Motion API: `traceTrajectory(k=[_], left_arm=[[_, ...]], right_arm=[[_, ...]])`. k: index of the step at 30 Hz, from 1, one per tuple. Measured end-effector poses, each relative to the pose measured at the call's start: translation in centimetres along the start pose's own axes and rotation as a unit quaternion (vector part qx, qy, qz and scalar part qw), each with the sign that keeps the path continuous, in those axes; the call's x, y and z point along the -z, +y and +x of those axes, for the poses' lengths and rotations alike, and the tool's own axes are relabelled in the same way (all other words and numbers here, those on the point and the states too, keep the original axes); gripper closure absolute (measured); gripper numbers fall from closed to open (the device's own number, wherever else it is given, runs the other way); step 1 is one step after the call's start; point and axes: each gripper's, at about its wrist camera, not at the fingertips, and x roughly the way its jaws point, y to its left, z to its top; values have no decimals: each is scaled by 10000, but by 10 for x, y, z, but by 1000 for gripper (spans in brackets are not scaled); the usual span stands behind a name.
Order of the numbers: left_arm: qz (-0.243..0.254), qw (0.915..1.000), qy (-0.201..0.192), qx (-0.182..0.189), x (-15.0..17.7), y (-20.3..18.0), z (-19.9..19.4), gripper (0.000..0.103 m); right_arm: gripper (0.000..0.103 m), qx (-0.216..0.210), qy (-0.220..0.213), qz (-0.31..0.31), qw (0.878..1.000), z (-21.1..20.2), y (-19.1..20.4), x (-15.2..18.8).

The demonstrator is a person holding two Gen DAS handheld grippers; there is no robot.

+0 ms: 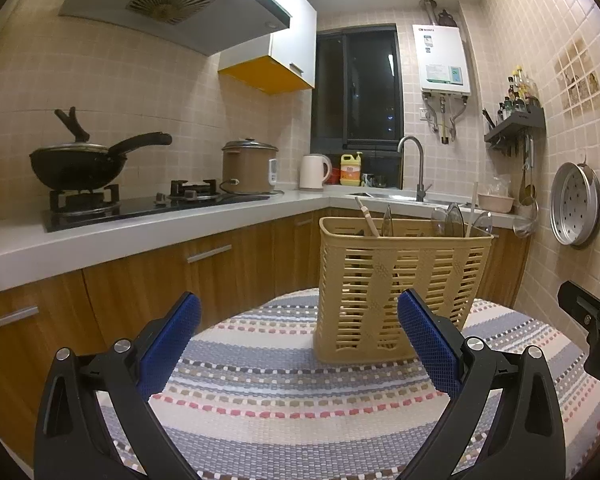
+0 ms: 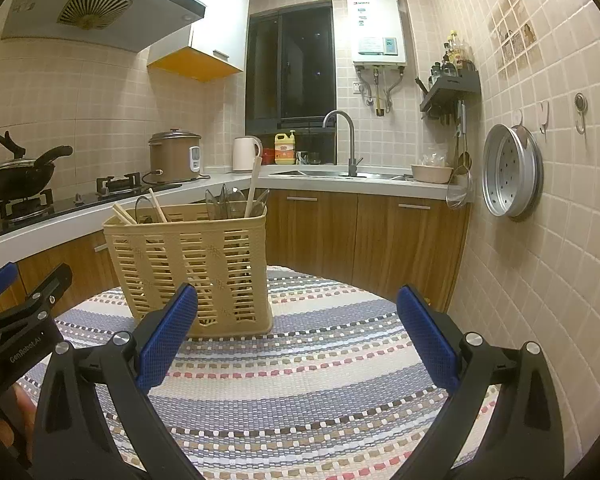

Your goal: Organize utensils

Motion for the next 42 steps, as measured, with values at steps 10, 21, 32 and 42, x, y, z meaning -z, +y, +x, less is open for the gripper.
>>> traceTrajectory(k=[10,21,32,42], left_arm=[[6,10000,47,21,1,0,2,8],[36,9998,173,-23,2,-1,5,8],[125,9998,151,-48,2,-3,5,8],[155,9998,143,-56,2,-2,6,8]], right_arm=[[8,7,12,-56,10000,-1,1,0],[8,-22,33,6,10000,0,-2,-1],[8,-28,60,6,10000,0,-1,-1],[8,-34,71,1,10000,0,-2,-1]])
